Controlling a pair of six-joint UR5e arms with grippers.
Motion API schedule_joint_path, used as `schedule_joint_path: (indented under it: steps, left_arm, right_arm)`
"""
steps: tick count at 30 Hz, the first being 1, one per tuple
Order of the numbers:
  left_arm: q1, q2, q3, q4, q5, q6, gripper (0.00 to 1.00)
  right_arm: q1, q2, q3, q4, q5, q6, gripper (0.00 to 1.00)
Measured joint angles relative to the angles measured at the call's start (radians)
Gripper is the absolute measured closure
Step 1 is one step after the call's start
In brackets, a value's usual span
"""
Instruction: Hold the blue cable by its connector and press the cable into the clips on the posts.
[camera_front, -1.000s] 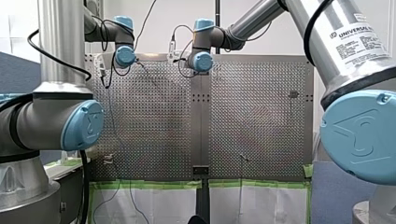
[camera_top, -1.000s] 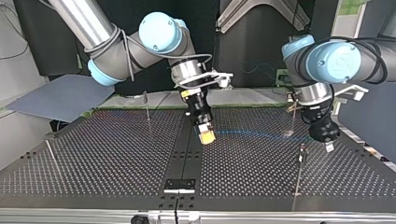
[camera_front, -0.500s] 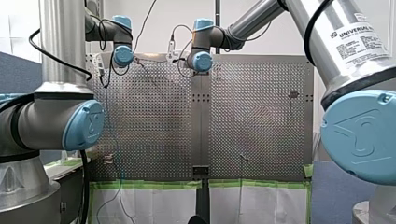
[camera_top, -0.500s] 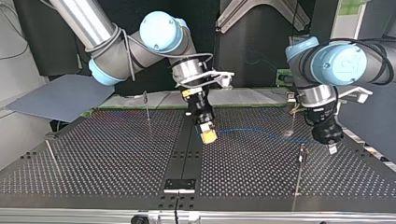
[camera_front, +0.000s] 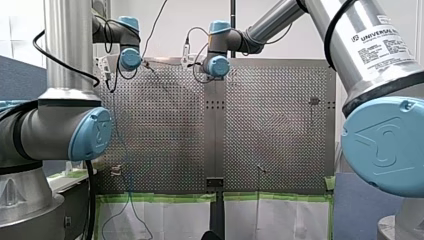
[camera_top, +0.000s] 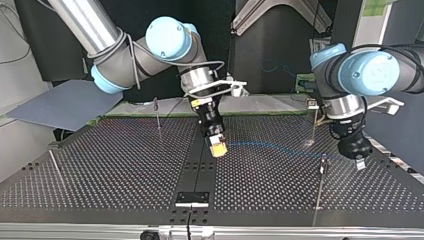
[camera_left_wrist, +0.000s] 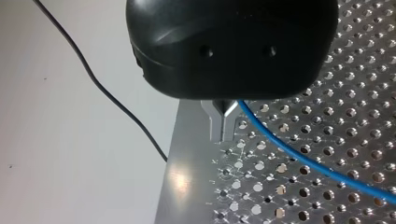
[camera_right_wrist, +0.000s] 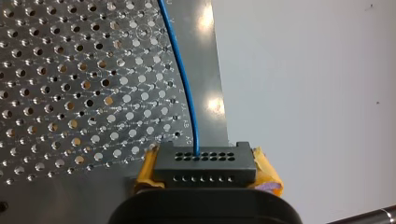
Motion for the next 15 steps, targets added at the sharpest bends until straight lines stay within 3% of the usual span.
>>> schedule_joint_path:
  steps: [15]
  left_arm:
    - [0.011,-0.027,0.006,0.008,0.036,-0.009,1.0]
  right_arm:
    - [-0.012,0.002,0.0,0.002,0.003,0.0,1.0]
